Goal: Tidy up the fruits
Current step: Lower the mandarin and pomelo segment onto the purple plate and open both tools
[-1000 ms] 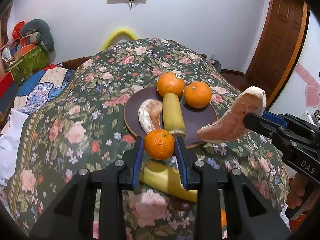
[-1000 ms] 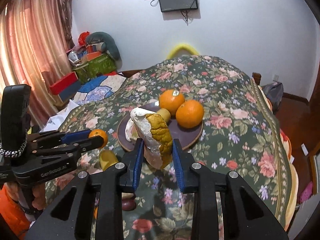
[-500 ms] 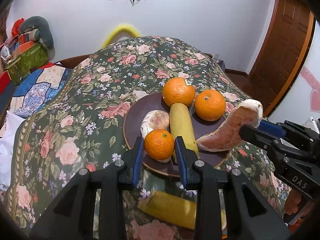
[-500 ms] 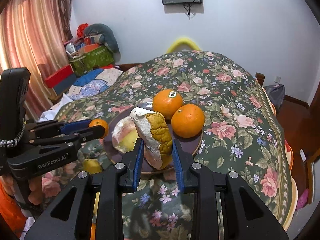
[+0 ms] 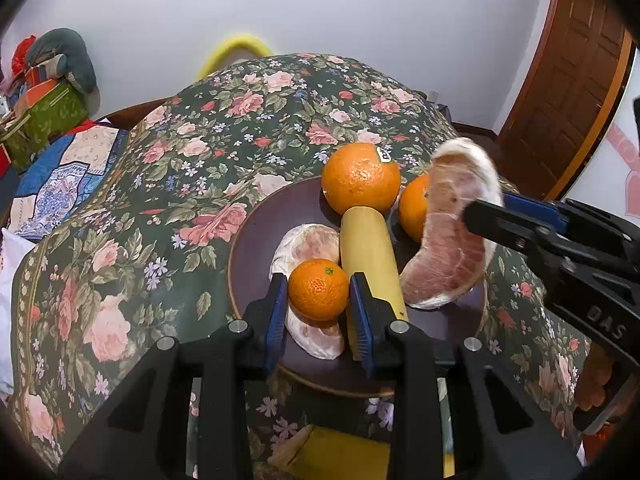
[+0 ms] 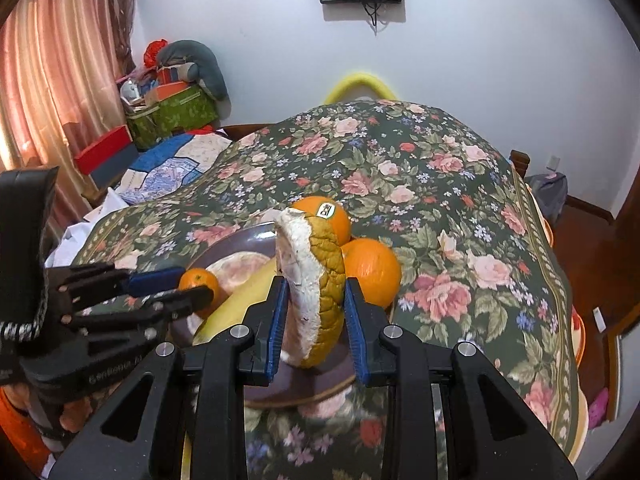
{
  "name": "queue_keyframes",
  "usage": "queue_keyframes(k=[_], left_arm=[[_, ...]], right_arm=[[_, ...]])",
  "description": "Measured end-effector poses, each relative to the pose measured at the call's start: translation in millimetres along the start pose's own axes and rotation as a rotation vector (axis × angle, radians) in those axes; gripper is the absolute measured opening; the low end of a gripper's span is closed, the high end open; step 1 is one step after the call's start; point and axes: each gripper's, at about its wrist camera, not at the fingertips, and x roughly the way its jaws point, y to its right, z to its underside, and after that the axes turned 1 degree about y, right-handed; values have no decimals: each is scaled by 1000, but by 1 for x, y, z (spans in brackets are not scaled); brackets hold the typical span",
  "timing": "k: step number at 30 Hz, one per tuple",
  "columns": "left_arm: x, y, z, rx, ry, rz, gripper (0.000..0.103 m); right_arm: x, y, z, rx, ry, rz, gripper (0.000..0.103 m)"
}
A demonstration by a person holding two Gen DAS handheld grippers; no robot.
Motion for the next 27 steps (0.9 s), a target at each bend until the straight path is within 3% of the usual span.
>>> queue_keyframes(k=[10,15,18,27], left_arm=[[7,2,-3,4,8,-8,35],[7,-4,0,-25,7,-9,52],[5,-8,2,-53,4,-1,53],[-19,-13,7,-81,22,-14,53]], right_arm=[[16,6,3,32,-32,-5,30],[19,9,6,40,-58,-8,35],[18,9,9,40,-70,-35,40],[-6,0,16,26,-41,-16,40]])
